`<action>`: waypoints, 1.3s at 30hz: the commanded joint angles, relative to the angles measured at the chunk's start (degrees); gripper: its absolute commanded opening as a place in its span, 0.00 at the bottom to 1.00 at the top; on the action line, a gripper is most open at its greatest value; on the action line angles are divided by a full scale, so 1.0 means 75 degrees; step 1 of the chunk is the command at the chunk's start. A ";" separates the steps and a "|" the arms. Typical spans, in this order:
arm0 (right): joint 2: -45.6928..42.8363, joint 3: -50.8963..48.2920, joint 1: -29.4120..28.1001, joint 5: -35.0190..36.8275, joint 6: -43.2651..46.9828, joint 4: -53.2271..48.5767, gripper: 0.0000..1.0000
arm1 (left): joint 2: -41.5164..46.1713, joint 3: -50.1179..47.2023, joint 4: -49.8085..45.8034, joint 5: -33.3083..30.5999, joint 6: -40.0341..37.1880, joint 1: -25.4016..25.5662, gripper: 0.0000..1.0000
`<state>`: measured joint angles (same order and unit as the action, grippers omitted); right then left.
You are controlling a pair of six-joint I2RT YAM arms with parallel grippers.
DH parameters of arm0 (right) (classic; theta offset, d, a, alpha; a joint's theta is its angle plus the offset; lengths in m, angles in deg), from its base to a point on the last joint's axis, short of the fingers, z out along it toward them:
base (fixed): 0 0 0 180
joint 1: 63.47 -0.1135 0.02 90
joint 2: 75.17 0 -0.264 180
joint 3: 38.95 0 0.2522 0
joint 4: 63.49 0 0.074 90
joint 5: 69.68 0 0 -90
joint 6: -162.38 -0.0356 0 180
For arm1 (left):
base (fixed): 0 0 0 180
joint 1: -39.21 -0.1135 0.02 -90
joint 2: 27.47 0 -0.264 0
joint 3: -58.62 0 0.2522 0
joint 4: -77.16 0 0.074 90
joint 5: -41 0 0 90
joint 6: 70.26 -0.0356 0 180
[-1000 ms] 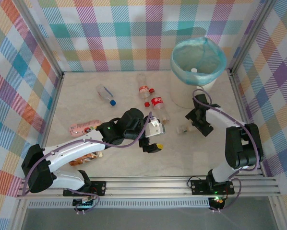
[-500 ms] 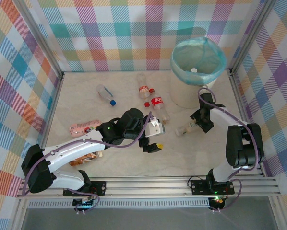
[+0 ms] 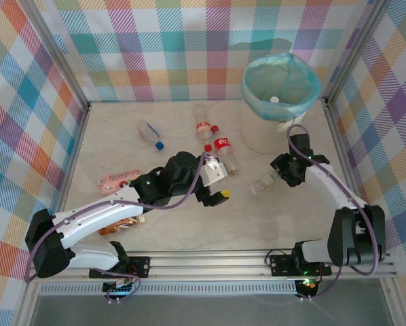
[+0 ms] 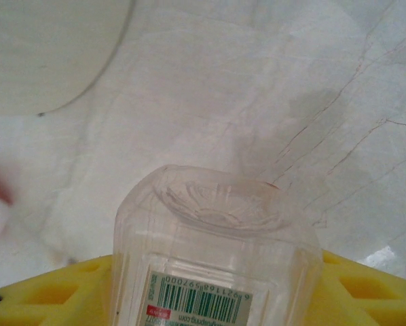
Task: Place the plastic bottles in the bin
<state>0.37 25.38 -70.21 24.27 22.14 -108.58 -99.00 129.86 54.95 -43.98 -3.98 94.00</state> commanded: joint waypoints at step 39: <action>0.3736 1.1458 -0.2704 0.5118 0.7502 0.0952 0.36 | -0.5197 1.0515 -0.4089 -0.0180 0.5616 -0.2647 0.90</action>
<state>23.37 106.97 -90.30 51.37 64.37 -112.16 -136.81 206.03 29.03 -49.73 34.86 74.04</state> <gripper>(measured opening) 0.557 0.903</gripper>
